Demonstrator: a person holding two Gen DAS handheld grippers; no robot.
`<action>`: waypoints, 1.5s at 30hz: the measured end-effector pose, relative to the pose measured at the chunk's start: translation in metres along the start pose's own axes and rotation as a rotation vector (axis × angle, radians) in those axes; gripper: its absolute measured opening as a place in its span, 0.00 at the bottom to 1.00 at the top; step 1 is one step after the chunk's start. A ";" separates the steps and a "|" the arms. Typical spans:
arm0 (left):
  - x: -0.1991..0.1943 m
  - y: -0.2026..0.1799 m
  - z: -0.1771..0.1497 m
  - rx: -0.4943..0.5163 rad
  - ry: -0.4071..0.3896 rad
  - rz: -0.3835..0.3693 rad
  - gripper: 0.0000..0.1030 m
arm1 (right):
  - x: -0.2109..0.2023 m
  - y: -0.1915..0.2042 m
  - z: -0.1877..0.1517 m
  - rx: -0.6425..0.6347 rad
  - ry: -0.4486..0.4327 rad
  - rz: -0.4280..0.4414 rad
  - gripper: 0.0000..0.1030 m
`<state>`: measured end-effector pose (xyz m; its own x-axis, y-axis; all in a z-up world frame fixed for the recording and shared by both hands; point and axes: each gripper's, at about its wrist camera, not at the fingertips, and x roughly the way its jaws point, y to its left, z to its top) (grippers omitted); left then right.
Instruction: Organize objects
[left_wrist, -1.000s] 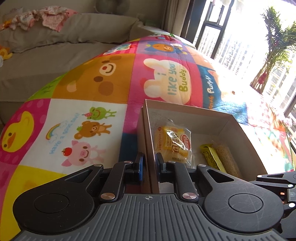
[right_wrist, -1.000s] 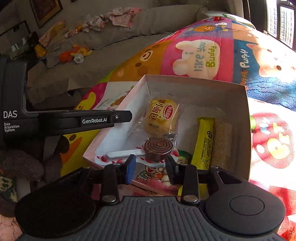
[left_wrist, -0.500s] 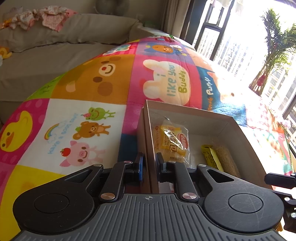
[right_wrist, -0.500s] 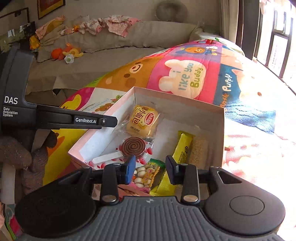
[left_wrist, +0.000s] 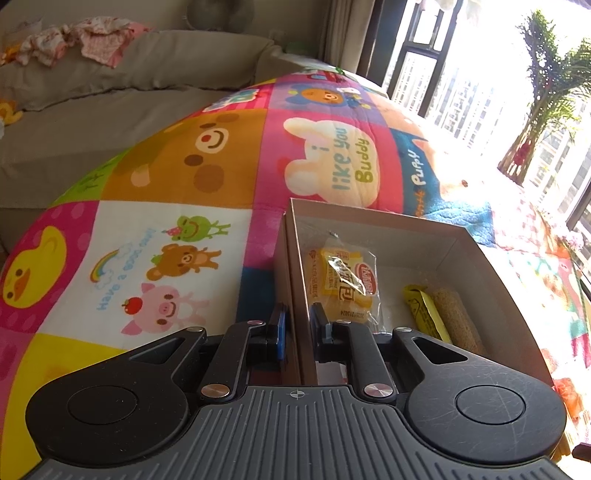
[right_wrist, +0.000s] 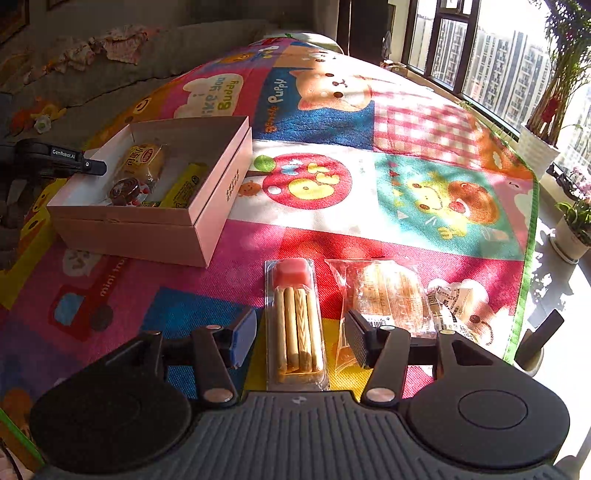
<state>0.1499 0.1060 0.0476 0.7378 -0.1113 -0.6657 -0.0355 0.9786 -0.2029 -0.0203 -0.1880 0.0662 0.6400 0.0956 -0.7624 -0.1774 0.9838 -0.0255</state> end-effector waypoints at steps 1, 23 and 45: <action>0.000 0.000 0.000 0.003 0.001 0.001 0.15 | -0.001 0.000 -0.003 -0.004 0.001 0.001 0.57; 0.002 -0.008 -0.002 0.044 0.018 0.041 0.15 | 0.024 0.019 -0.008 0.002 0.004 0.133 0.59; 0.000 -0.007 -0.004 0.024 0.014 0.034 0.15 | 0.015 0.054 -0.016 -0.039 0.133 0.277 0.31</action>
<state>0.1479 0.0981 0.0461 0.7267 -0.0805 -0.6822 -0.0436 0.9857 -0.1628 -0.0318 -0.1362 0.0432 0.4601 0.3358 -0.8219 -0.3612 0.9164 0.1722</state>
